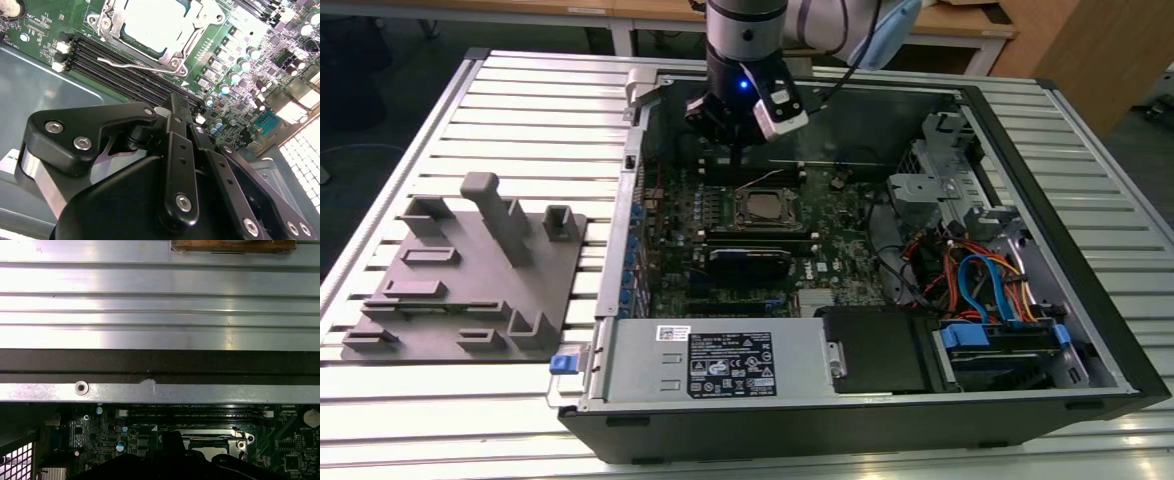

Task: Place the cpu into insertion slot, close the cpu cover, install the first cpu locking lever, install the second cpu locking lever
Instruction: 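Install the first cpu locking lever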

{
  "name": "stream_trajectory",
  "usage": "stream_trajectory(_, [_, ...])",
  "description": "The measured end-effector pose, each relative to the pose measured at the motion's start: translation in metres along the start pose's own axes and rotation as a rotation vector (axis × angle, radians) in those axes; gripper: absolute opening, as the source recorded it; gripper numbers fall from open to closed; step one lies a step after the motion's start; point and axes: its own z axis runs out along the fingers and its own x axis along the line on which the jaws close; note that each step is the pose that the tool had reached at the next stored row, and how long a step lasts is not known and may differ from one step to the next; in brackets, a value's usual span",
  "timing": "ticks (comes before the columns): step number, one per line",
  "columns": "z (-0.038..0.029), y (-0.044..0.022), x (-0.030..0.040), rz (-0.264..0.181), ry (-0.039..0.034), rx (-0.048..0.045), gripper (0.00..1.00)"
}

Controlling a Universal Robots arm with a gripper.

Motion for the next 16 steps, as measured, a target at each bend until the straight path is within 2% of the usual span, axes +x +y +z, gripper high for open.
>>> stream_trajectory(6, [0.0001, 0.0000, 0.0000, 0.001, -0.0001, -0.0012, 0.10])
stream_trajectory(8, [0.0004, -0.0003, 0.0000, 0.003, -0.0002, -0.0109, 0.10])
stream_trajectory(9, [0.0011, -0.0004, 0.0000, 0.004, -0.0006, -0.0117, 0.10])
stream_trajectory(16, [0.0060, -0.0023, -0.0034, 0.009, -0.0008, -0.0113, 0.10])
